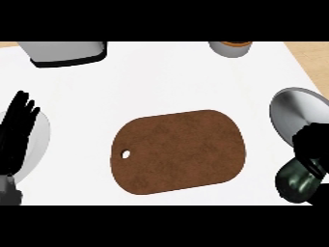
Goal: Pick the eggplant from the cutting board and place it in the pan
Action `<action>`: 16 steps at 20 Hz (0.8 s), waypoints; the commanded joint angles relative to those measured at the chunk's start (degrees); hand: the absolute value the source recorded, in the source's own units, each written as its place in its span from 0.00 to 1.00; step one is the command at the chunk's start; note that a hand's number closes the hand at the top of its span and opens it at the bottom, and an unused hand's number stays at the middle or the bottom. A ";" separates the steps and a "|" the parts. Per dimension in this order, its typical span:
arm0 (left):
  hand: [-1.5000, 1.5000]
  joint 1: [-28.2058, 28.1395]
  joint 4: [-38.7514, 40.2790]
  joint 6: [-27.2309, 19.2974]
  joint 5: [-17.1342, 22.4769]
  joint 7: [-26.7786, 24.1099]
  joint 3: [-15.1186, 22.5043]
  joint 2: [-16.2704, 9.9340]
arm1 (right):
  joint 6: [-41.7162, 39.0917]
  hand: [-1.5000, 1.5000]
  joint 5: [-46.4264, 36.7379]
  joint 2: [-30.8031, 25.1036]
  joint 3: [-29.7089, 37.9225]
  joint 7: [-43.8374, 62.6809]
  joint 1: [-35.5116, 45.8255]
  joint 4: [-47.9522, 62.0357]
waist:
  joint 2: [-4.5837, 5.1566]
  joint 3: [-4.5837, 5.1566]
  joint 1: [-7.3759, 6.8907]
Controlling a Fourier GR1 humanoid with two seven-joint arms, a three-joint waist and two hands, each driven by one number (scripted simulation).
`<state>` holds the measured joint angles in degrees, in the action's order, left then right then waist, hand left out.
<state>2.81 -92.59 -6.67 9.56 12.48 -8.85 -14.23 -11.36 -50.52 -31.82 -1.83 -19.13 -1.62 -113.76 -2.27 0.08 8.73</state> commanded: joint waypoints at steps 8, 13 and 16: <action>0.50 6.79 0.70 -0.71 -1.88 1.89 4.68 3.10 | -5.97 1.00 20.30 -0.24 29.75 1.58 -15.17 -13.34 | 2.13 -0.10 -7.03; 0.50 4.90 1.95 3.41 -0.92 -0.80 3.56 1.54 | -9.98 1.00 25.58 -3.64 36.82 1.78 -8.10 -3.78 | 2.27 -0.07 -8.50; 0.50 5.64 1.44 3.03 -1.07 -0.02 4.25 2.36 | -7.01 1.00 24.10 -5.57 36.28 -4.24 -3.01 10.27 | 2.42 -0.11 -9.11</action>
<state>7.31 -91.81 -3.98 8.81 12.66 -4.97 -12.21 -18.79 -27.46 -34.52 32.01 -20.02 -10.29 -115.26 -0.10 0.00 0.66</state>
